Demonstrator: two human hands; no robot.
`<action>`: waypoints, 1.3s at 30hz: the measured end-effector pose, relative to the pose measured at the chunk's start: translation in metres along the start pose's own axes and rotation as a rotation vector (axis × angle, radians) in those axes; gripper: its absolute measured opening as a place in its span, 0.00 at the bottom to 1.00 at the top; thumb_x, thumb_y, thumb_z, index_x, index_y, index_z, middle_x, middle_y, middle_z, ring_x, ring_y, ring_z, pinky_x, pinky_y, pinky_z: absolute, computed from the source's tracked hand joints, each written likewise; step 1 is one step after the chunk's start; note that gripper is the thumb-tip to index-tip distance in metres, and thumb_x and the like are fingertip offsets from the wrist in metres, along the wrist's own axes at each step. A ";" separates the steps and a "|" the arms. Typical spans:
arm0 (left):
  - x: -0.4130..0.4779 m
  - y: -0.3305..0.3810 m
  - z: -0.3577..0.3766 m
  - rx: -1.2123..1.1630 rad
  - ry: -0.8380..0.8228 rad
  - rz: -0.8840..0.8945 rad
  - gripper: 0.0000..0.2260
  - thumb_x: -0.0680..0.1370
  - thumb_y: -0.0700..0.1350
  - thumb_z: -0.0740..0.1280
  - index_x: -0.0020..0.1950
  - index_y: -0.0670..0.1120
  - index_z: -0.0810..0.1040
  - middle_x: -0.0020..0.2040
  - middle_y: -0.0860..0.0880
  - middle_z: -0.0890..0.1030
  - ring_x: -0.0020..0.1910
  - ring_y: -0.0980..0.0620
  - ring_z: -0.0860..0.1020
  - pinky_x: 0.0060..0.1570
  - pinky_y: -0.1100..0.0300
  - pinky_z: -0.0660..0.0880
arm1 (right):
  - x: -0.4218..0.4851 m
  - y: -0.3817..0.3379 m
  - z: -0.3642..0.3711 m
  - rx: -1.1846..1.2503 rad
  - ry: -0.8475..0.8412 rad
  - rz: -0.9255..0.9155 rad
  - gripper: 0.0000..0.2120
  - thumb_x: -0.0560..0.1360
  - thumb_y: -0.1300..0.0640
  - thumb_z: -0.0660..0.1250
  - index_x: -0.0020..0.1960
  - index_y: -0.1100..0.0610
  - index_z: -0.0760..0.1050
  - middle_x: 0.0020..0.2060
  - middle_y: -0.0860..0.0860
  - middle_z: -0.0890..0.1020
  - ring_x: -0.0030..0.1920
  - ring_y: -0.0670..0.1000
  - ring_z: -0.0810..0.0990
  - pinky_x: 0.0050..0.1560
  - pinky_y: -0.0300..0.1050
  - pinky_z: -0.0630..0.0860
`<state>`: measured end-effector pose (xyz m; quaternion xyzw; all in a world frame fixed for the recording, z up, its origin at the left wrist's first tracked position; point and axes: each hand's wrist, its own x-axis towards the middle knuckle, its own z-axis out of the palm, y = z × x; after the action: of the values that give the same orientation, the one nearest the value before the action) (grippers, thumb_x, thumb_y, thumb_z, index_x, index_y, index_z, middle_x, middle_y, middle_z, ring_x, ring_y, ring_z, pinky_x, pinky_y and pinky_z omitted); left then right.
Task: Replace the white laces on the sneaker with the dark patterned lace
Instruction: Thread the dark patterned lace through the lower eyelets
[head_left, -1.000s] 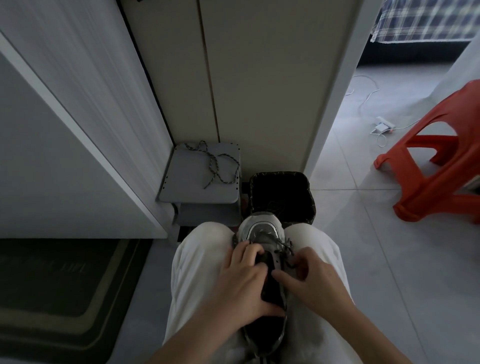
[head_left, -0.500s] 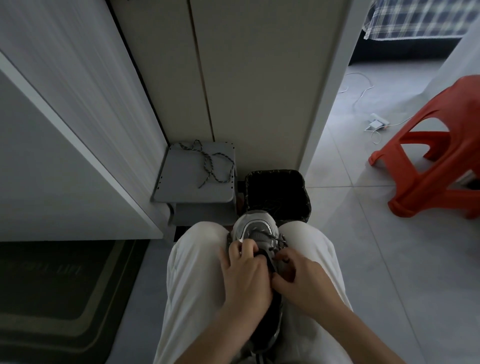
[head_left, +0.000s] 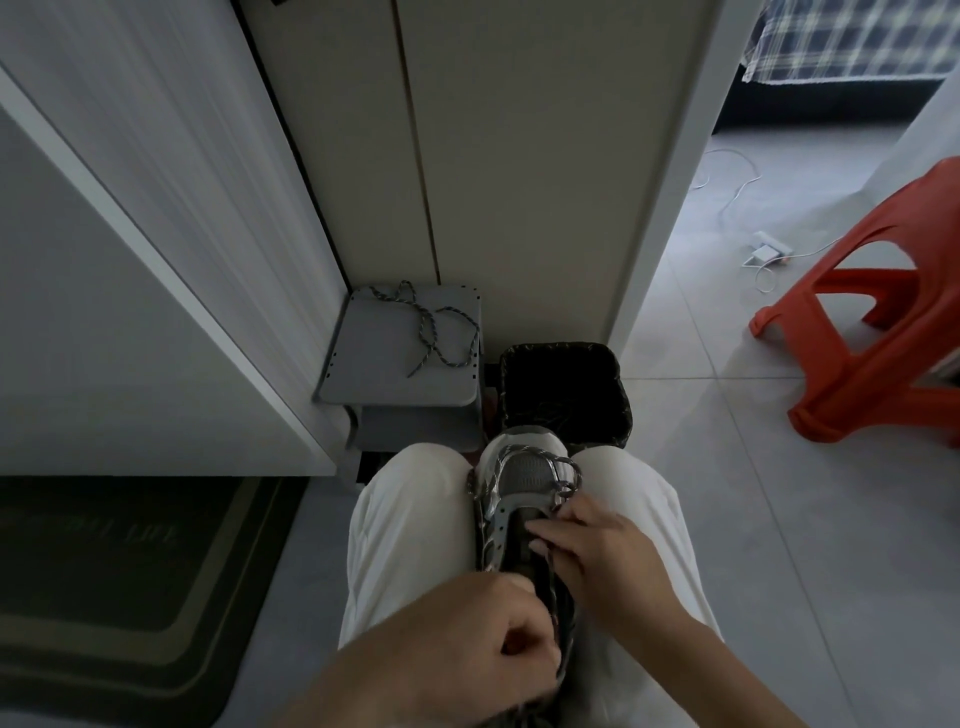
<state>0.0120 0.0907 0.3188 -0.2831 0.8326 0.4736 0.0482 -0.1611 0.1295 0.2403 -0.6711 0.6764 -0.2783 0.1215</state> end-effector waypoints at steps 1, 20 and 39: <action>0.005 -0.003 -0.004 0.030 0.062 -0.030 0.16 0.75 0.58 0.59 0.40 0.47 0.75 0.38 0.54 0.74 0.34 0.57 0.73 0.35 0.66 0.69 | -0.001 -0.002 -0.002 -0.057 0.024 -0.045 0.06 0.68 0.56 0.72 0.46 0.51 0.83 0.38 0.50 0.79 0.33 0.53 0.79 0.33 0.45 0.77; 0.080 -0.053 0.002 0.452 0.507 -0.451 0.16 0.78 0.53 0.58 0.56 0.42 0.70 0.34 0.51 0.74 0.32 0.52 0.74 0.30 0.63 0.64 | -0.037 -0.040 -0.025 -0.141 -0.562 -0.247 0.12 0.64 0.47 0.67 0.46 0.40 0.82 0.39 0.38 0.83 0.37 0.38 0.81 0.37 0.32 0.76; 0.093 -0.057 -0.039 -0.499 0.710 -0.092 0.17 0.70 0.48 0.56 0.52 0.46 0.81 0.42 0.54 0.79 0.47 0.56 0.77 0.49 0.59 0.73 | 0.020 -0.043 -0.031 -0.758 -0.762 -0.498 0.08 0.70 0.48 0.64 0.43 0.49 0.80 0.41 0.47 0.80 0.49 0.53 0.77 0.61 0.47 0.69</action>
<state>-0.0288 -0.0026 0.2642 -0.4683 0.6439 0.5309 -0.2901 -0.1429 0.1192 0.2925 -0.8589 0.4593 0.2234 0.0386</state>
